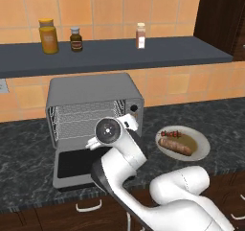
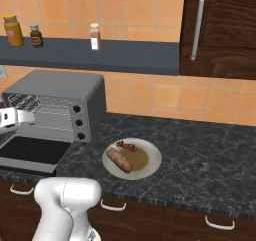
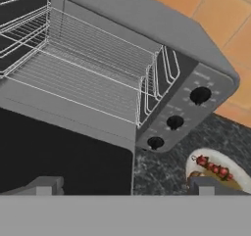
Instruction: Pick up the kebab skewer and baguette bread, and place them inside the toaster oven. Close the toaster oven door and start by setting the timer.
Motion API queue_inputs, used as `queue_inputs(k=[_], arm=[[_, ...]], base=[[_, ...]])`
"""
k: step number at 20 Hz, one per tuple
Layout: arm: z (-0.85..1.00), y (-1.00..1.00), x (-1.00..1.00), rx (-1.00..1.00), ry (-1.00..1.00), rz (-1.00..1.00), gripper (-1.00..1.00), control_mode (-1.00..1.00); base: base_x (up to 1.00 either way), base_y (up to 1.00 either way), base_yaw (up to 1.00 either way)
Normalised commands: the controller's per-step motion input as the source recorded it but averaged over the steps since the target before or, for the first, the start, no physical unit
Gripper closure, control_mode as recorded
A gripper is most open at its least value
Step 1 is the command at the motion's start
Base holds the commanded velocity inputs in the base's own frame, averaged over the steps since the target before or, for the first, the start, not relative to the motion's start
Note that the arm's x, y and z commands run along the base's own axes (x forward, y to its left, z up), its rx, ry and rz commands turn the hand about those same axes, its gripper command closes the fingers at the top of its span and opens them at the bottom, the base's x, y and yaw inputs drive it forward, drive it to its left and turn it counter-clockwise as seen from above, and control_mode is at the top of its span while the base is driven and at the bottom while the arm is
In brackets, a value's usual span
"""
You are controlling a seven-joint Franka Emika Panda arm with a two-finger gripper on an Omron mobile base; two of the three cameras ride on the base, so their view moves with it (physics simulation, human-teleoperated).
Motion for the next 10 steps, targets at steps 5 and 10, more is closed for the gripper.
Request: queue_inputs(k=[5, 10], arm=[[-0.45, 0.36, 0.31, -0.02, 0.00, 0.02, -1.00, -1.00], [-0.33, 0.51, 0.49, 0.00, 0.00, -0.04, -1.00, -1.00]], base=[[0.00, 0.00, 0.00], [0.00, 0.00, 0.00]])
